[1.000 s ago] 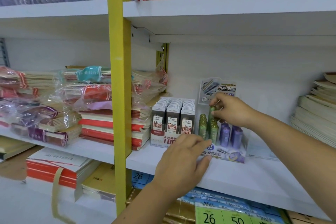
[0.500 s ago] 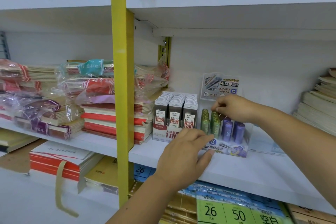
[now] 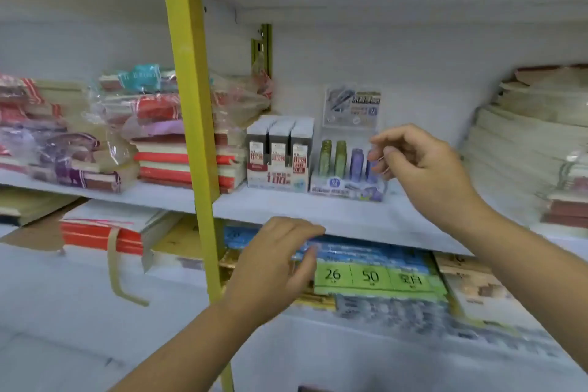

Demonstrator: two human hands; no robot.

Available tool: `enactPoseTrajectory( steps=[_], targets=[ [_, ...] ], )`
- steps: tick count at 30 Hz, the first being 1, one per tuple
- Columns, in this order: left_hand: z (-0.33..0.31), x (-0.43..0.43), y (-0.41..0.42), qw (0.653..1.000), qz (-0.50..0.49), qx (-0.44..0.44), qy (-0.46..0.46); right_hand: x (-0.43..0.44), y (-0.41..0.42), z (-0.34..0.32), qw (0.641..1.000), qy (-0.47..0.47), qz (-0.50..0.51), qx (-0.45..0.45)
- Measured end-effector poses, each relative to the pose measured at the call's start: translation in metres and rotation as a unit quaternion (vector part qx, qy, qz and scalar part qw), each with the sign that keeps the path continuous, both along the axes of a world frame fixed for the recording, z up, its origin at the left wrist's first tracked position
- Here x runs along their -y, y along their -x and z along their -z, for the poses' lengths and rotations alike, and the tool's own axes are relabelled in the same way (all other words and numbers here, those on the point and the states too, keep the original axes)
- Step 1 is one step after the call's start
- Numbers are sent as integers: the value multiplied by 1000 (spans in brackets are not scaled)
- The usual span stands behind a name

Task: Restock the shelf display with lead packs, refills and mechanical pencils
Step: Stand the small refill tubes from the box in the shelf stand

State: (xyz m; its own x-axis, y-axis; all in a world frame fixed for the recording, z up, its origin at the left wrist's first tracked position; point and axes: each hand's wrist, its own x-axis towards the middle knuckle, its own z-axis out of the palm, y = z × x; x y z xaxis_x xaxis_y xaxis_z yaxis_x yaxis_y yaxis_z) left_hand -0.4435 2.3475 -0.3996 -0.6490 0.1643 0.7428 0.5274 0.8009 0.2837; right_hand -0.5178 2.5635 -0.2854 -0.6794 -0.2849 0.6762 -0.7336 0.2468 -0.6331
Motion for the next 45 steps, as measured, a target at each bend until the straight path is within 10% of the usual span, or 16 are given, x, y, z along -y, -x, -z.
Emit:
enactPoseTrajectory(
  steps=[5, 14, 21, 31, 45],
  targets=[
    [122, -5, -59, 969, -55, 221, -92, -5, -44, 120, 983, -30, -28, 178],
    [287, -1, -103, 764, -99, 610, -184, -5, -65, 406, 832, -231, 7, 504],
    [338, -4, -96, 692, -100, 660, -273, 17, -59, 496, 775, -243, 67, 579],
    [349, -5, -101, 648, -75, 663, -367, 34, -51, 549, 785, -417, 119, 442],
    [344, -7, -101, 634, -63, 661, -396, 60, -39, 537, 731, -180, 71, 655]
  ],
)
